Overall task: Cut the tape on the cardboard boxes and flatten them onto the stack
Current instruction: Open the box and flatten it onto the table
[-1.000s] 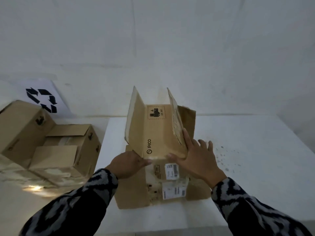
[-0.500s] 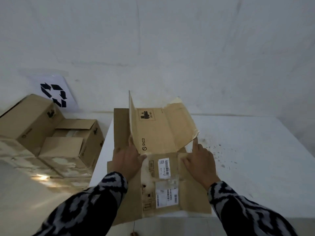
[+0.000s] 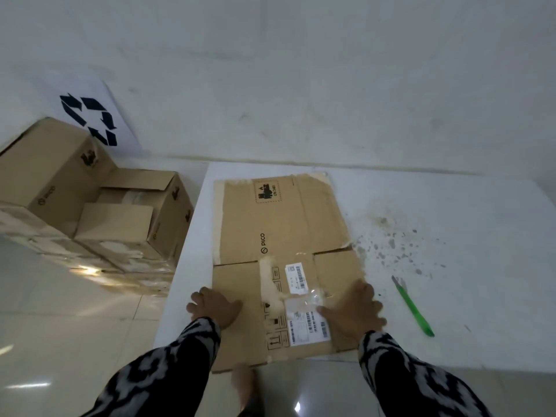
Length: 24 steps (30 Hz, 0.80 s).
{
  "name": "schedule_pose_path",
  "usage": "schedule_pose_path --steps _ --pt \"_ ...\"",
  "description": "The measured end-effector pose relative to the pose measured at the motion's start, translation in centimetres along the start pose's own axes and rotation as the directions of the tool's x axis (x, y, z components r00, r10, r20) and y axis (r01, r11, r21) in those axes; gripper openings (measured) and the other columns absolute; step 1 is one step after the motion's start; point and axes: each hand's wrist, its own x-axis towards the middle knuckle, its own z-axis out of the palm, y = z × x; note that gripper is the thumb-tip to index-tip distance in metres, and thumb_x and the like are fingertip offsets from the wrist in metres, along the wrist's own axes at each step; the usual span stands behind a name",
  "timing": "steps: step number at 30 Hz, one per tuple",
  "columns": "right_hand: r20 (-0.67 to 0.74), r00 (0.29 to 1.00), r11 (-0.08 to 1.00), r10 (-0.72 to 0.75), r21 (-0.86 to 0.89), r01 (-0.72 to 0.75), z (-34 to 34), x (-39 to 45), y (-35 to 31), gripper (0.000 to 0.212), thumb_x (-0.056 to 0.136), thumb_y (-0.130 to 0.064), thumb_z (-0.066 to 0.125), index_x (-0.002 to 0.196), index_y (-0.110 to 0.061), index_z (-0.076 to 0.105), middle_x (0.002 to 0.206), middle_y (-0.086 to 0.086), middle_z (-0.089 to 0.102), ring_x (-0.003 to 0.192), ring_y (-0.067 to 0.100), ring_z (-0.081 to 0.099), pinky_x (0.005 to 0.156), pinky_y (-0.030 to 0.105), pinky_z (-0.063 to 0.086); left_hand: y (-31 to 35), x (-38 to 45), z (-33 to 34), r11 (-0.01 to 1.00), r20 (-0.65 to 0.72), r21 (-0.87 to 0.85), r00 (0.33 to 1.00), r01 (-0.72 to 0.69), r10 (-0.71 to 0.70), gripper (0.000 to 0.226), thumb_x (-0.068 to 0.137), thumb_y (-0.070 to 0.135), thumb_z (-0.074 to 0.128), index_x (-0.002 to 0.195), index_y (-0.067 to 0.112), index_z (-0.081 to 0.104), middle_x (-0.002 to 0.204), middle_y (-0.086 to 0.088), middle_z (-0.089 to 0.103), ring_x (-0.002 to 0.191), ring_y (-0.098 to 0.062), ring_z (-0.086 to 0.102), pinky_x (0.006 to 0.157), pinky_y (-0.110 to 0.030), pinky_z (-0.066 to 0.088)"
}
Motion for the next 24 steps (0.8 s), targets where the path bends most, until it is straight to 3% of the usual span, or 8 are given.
schedule_pose_path --steps 3,5,8,10,12,16,19,24 --pt "-0.032 0.989 0.977 0.144 0.163 -0.136 -0.8 0.6 0.2 0.118 0.058 -0.074 0.072 0.145 -0.016 0.017 0.137 0.016 0.035 0.123 0.037 0.040 0.099 0.050 0.041 0.1 1.4 -0.5 0.994 0.076 -0.107 0.997 0.012 -0.004 0.095 0.078 0.053 0.075 0.138 -0.001 0.025 0.141 -0.020 0.036 0.130 -0.038 0.039 0.105 -0.043 0.038" --pt "0.056 0.973 0.926 0.225 0.298 -0.231 -1.4 2.0 0.7 0.110 0.061 -0.071 0.074 0.140 -0.010 0.028 0.136 0.015 0.041 0.124 0.036 0.043 0.100 0.046 0.042 0.5 2.3 -1.4 0.984 0.109 -0.180 0.994 0.001 0.019 0.093 0.079 0.052 0.075 0.139 -0.002 0.028 0.141 -0.020 0.040 0.127 -0.036 0.046 0.102 -0.041 0.043" --pt "0.213 0.974 0.898 0.075 0.411 -0.159 -2.6 3.6 1.5 0.084 0.074 -0.063 0.071 0.137 -0.012 0.047 0.127 0.007 0.058 0.115 0.028 0.057 0.101 0.041 0.047 1.6 3.8 -2.9 0.954 0.105 -0.248 0.974 -0.169 0.200 0.065 0.089 0.046 0.066 0.134 0.004 0.047 0.133 -0.013 0.055 0.118 -0.032 0.055 0.097 -0.037 0.045" --pt "0.176 0.984 0.830 -0.026 0.552 -0.077 -3.6 3.7 1.2 0.055 0.088 -0.049 0.065 0.132 -0.018 0.057 0.122 0.001 0.063 0.110 0.023 0.059 0.102 0.040 0.047 2.8 4.3 -3.9 0.899 0.099 -0.364 0.950 -0.243 0.297 0.051 0.091 0.040 0.064 0.131 0.011 0.052 0.128 -0.010 0.060 0.113 -0.031 0.057 0.096 -0.037 0.045" --pt "0.118 0.985 0.776 -0.123 0.631 0.021 -4.3 3.3 0.0 0.041 0.098 -0.034 0.054 0.137 -0.022 0.052 0.130 -0.001 0.060 0.114 0.021 0.056 0.105 0.040 0.043 4.5 4.3 -4.4 0.848 0.121 -0.456 0.925 -0.270 0.359 0.047 0.090 0.038 0.061 0.131 0.015 0.051 0.126 -0.008 0.060 0.111 -0.028 0.058 0.098 -0.042 0.047" --pt "-0.074 0.975 0.861 -0.209 0.458 0.220 -4.6 2.3 -1.9 0.047 0.102 -0.030 0.042 0.149 -0.026 0.040 0.136 -0.001 0.057 0.116 0.022 0.057 0.100 0.034 0.043 6.9 3.3 -4.3 0.826 0.056 -0.380 0.881 -0.416 0.470 0.025 0.100 0.026 0.050 0.123 0.015 0.046 0.109 -0.002 0.055 0.097 -0.023 0.054 0.083 -0.033 0.043" --pt "-0.126 0.975 0.860 -0.185 0.458 0.222 -6.3 1.6 -1.7 0.045 0.102 -0.029 0.041 0.147 -0.028 0.041 0.121 -0.002 0.064 0.100 0.017 0.061 0.087 0.031 0.046 7.7 2.5 -4.5 0.793 -0.015 -0.347 0.849 -0.500 0.529 0.016 0.101 0.023 0.050 0.115 0.016 0.046 0.102 -0.001 0.056 0.093 -0.024 0.056 0.079 -0.031 0.042" --pt "-0.137 0.974 0.830 -0.183 0.510 0.228 -10.6 1.4 1.9 0.039 0.103 -0.027 0.042 0.142 -0.029 0.047 0.114 -0.011 0.061 0.099 0.012 0.058 0.089 0.030 0.046 10.8 0.0 -5.0 0.727 -0.032 -0.385 0.796 -0.569 0.605 0.014 0.100 0.024 0.051 0.113 0.019 0.049 0.095 0.009 0.057 0.086 -0.014 0.057 0.075 -0.030 0.044"
